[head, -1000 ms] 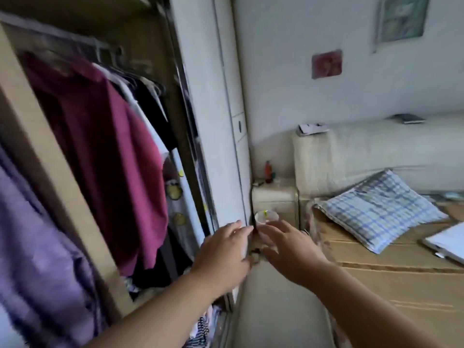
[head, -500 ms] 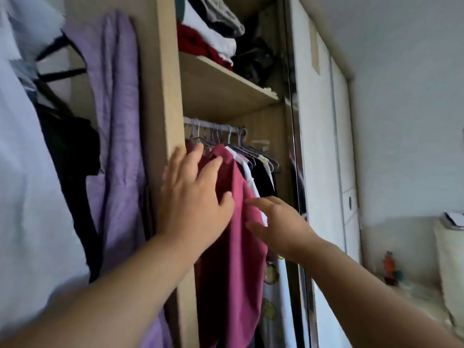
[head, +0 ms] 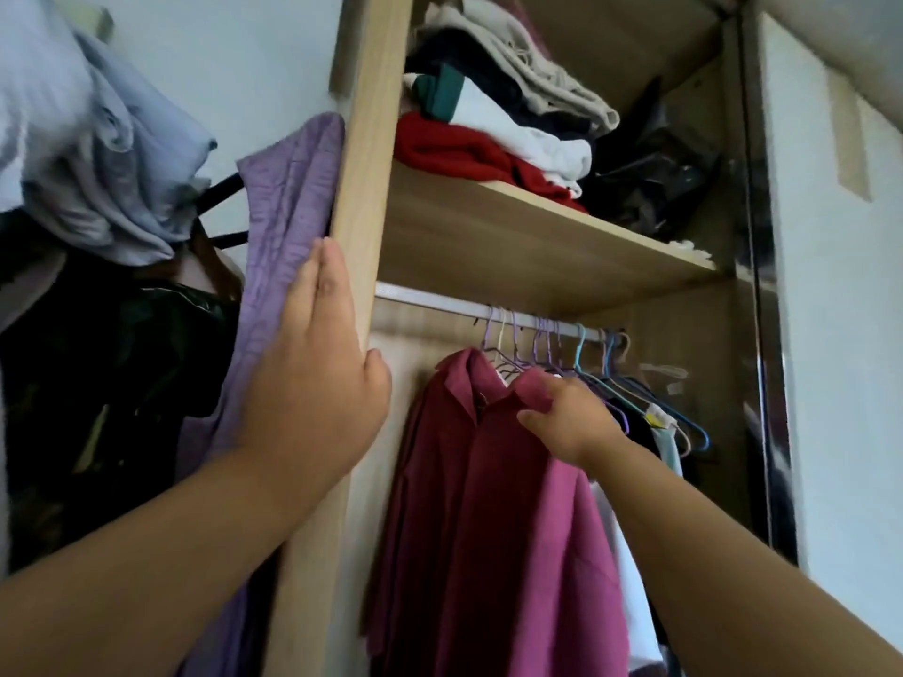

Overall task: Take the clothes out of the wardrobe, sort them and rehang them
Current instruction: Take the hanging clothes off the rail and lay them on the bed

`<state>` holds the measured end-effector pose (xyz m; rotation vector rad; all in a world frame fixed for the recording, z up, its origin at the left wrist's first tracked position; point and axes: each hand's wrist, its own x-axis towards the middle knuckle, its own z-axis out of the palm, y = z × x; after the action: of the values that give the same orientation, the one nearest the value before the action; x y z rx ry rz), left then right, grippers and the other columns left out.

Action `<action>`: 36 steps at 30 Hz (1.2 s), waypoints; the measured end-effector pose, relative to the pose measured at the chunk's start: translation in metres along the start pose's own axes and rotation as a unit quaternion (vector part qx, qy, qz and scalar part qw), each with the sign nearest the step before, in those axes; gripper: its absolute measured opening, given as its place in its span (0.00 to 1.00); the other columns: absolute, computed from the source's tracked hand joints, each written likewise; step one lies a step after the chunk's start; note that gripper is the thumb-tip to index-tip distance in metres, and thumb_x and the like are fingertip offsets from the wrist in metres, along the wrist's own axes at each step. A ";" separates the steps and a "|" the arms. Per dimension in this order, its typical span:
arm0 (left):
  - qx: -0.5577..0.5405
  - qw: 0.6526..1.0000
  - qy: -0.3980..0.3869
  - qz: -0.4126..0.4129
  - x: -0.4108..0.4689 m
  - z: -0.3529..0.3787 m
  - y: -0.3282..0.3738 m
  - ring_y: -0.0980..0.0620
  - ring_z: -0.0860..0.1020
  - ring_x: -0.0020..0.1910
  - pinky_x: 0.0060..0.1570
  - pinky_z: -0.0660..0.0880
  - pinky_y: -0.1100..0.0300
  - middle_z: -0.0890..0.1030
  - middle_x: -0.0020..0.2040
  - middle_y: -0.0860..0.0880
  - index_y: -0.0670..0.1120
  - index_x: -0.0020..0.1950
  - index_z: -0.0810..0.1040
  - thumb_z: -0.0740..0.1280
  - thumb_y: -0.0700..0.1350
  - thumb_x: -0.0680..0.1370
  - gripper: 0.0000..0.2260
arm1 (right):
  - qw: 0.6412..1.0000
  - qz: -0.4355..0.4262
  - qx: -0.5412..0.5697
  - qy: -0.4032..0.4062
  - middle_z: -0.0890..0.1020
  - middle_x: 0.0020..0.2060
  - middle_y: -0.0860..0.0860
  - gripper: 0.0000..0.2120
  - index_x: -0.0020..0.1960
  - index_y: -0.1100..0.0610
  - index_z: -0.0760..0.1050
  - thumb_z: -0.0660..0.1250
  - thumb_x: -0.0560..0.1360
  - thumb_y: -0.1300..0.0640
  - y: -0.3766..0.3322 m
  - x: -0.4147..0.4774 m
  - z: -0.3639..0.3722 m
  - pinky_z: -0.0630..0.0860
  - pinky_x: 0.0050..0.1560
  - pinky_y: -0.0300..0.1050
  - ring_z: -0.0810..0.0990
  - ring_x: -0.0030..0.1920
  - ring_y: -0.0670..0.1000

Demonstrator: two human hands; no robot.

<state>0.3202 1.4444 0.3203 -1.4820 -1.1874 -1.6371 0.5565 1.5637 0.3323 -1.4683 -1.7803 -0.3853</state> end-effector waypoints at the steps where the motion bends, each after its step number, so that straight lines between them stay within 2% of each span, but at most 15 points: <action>1: 0.006 1.000 0.009 0.000 0.001 0.001 -0.001 0.47 0.58 0.73 0.67 0.60 0.56 0.57 0.77 0.43 0.42 0.77 0.50 0.67 0.40 0.72 0.38 | 1.000 -0.002 0.004 0.002 0.71 0.64 0.60 0.27 0.69 0.59 0.66 0.66 0.75 0.50 0.004 0.013 0.002 0.69 0.64 0.48 0.70 0.64 0.59; 4: 0.047 0.998 0.016 0.030 0.000 0.003 -0.004 0.49 0.56 0.74 0.69 0.53 0.65 0.57 0.77 0.43 0.40 0.77 0.50 0.66 0.42 0.73 0.37 | 1.000 0.018 0.008 -0.021 0.70 0.67 0.61 0.29 0.72 0.63 0.61 0.64 0.77 0.51 0.012 0.048 0.009 0.66 0.65 0.48 0.67 0.68 0.60; 7: 0.022 0.999 0.026 0.016 -0.002 0.006 -0.005 0.55 0.55 0.73 0.65 0.50 0.70 0.56 0.77 0.49 0.45 0.78 0.51 0.64 0.43 0.75 0.34 | 0.999 0.029 -0.002 -0.039 0.76 0.61 0.63 0.19 0.64 0.65 0.69 0.62 0.78 0.54 0.015 0.069 0.022 0.70 0.59 0.49 0.73 0.62 0.61; 10: 0.051 0.998 0.036 0.033 0.002 0.005 -0.007 0.52 0.57 0.70 0.61 0.48 0.77 0.62 0.75 0.42 0.41 0.77 0.53 0.68 0.40 0.71 0.38 | 0.999 0.038 0.004 -0.003 0.79 0.57 0.63 0.14 0.58 0.65 0.75 0.59 0.79 0.57 0.014 0.084 0.034 0.72 0.55 0.48 0.76 0.58 0.62; 13: 0.054 0.998 0.035 0.027 0.006 0.004 -0.008 0.50 0.59 0.71 0.61 0.49 0.75 0.63 0.74 0.42 0.43 0.77 0.54 0.69 0.40 0.69 0.39 | 0.998 0.055 0.004 -0.022 0.79 0.56 0.62 0.13 0.56 0.65 0.77 0.59 0.78 0.58 0.008 0.100 0.041 0.73 0.54 0.47 0.77 0.58 0.61; 16: 0.053 0.998 0.034 0.028 0.005 0.003 -0.008 0.52 0.59 0.69 0.59 0.52 0.72 0.63 0.74 0.43 0.44 0.77 0.53 0.68 0.43 0.70 0.39 | 0.998 0.052 -0.008 -0.035 0.79 0.58 0.62 0.13 0.56 0.65 0.76 0.58 0.77 0.61 0.001 0.108 0.045 0.73 0.53 0.48 0.77 0.58 0.61; 18: 0.055 0.997 0.037 0.036 0.006 0.002 -0.008 0.53 0.59 0.68 0.59 0.52 0.74 0.64 0.74 0.43 0.43 0.77 0.54 0.67 0.46 0.70 0.38 | 0.999 0.050 0.008 -0.005 0.79 0.56 0.62 0.12 0.55 0.64 0.76 0.58 0.76 0.62 0.001 0.112 0.047 0.73 0.52 0.48 0.78 0.57 0.61; 21: 0.048 0.997 0.035 0.040 0.006 0.002 -0.008 0.53 0.59 0.68 0.60 0.50 0.76 0.65 0.73 0.43 0.43 0.77 0.54 0.70 0.41 0.69 0.39 | 0.998 0.044 0.019 0.041 0.80 0.53 0.62 0.11 0.54 0.63 0.76 0.58 0.76 0.63 0.002 0.115 0.045 0.71 0.45 0.46 0.79 0.53 0.61; 24: 0.060 0.997 0.036 0.041 0.004 0.002 -0.009 0.55 0.58 0.69 0.59 0.48 0.79 0.64 0.74 0.44 0.43 0.77 0.54 0.70 0.41 0.69 0.40 | 0.996 0.027 0.033 0.079 0.80 0.51 0.62 0.10 0.53 0.60 0.75 0.56 0.76 0.61 0.004 0.115 0.039 0.70 0.44 0.47 0.79 0.52 0.62; 29: 0.070 0.997 0.037 0.022 0.001 0.002 -0.005 0.54 0.58 0.71 0.60 0.53 0.73 0.61 0.76 0.47 0.46 0.78 0.52 0.68 0.43 0.71 0.39 | 0.992 0.001 0.046 0.120 0.81 0.49 0.62 0.10 0.48 0.59 0.74 0.56 0.77 0.57 0.010 0.098 0.013 0.68 0.42 0.48 0.78 0.51 0.63; 31: 0.076 0.996 0.035 0.006 0.000 0.000 -0.001 0.51 0.60 0.70 0.63 0.60 0.62 0.61 0.75 0.46 0.46 0.78 0.52 0.68 0.42 0.72 0.39 | 0.991 -0.003 0.042 0.124 0.81 0.49 0.62 0.09 0.47 0.58 0.74 0.56 0.77 0.56 0.018 0.083 0.000 0.67 0.41 0.48 0.78 0.50 0.63; 34: 0.100 0.995 0.016 -0.017 -0.001 -0.002 0.007 0.42 0.67 0.67 0.58 0.70 0.50 0.62 0.74 0.43 0.44 0.77 0.53 0.68 0.42 0.72 0.37 | 0.988 -0.001 0.063 0.141 0.81 0.47 0.61 0.08 0.42 0.56 0.70 0.58 0.77 0.53 0.035 0.050 -0.018 0.68 0.40 0.48 0.78 0.49 0.63; 36: 0.120 0.993 0.006 -0.015 -0.003 -0.004 0.012 0.37 0.68 0.66 0.56 0.72 0.45 0.62 0.73 0.38 0.40 0.76 0.56 0.68 0.39 0.70 0.36 | 0.986 0.005 0.076 0.149 0.81 0.46 0.61 0.10 0.44 0.57 0.73 0.60 0.77 0.51 0.048 0.022 -0.027 0.70 0.43 0.50 0.78 0.50 0.63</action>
<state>0.3297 1.4357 0.3196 -1.3078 -1.3534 -1.4621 0.6108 1.5744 0.3539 -1.2414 -1.5271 -0.4303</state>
